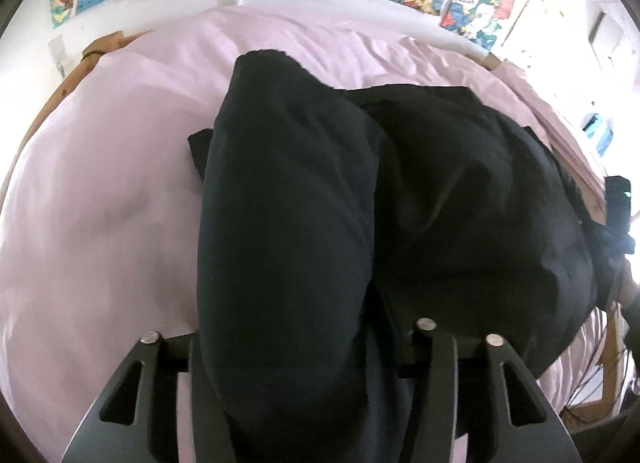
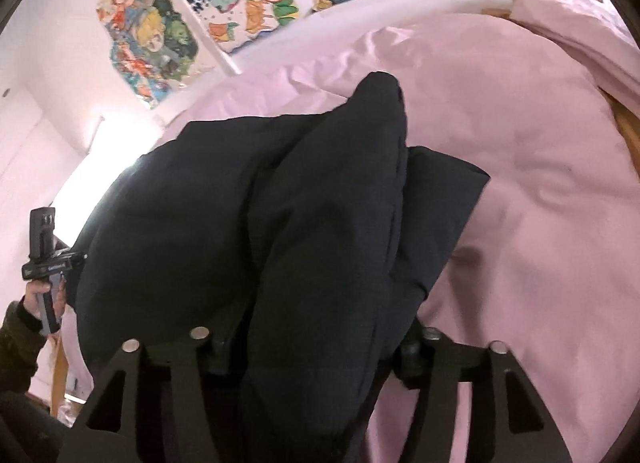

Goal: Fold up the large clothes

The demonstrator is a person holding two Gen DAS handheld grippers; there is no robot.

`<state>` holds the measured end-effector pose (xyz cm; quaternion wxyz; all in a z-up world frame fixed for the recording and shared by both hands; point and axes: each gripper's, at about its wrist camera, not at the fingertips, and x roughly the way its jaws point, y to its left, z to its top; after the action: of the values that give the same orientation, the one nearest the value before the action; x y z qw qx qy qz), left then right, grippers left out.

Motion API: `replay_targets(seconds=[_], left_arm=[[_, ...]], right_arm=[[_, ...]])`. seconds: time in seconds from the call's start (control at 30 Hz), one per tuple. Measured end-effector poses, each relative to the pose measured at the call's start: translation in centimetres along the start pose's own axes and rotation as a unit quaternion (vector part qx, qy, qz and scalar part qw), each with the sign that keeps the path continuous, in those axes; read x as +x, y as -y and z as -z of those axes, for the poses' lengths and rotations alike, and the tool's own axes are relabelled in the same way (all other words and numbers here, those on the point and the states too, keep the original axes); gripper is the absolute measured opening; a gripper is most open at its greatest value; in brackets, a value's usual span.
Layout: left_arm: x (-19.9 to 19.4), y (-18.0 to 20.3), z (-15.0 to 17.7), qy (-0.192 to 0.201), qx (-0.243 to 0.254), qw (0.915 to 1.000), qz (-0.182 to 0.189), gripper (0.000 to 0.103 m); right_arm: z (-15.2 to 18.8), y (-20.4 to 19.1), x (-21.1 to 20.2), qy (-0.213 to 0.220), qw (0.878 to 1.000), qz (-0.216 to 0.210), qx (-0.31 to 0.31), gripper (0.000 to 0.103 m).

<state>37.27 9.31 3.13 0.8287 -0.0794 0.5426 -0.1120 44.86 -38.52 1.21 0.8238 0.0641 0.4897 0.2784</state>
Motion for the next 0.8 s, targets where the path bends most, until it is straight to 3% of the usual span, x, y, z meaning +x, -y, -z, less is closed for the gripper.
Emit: replay_targets(seconds=[0.1, 0.33, 0.47, 0.57, 0.63, 0.8], left_arm=[[0.1, -0.7, 0.1, 0.0, -0.032, 0.9995, -0.007, 0.061], [-0.4, -1.7, -0.2, -0.012, -0.075, 0.9968, -0.024, 0.072], [-0.7, -1.3, -0.2, -0.012, -0.065, 0.997, -0.041, 0.076], [-0.9, -0.5, 0.2, -0.011, -0.05, 0.9963, -0.07, 0.093], [-1.0, 0.2, 0.4, -0.005, -0.042, 0.996, -0.078, 0.096], [-2.7, 2.2, 1.2, 0.031, -0.035, 0.9934, -0.104, 0.101]], right_arm=[[0.3, -0.8, -0.5, 0.004, 0.999, 0.051, -0.016, 0.076], [0.2, -1.6, -0.8, -0.003, 0.995, 0.093, -0.041, 0.082], [0.1, -1.8, -1.1, 0.008, 0.993, 0.112, -0.047, 0.087], [0.0, -2.0, -1.5, 0.014, 0.99, 0.129, -0.05, 0.092], [0.1, -2.5, -1.8, 0.016, 0.985, 0.158, -0.062, 0.099], [0.5, -4.3, -2.9, 0.026, 0.969, 0.231, -0.08, 0.103]])
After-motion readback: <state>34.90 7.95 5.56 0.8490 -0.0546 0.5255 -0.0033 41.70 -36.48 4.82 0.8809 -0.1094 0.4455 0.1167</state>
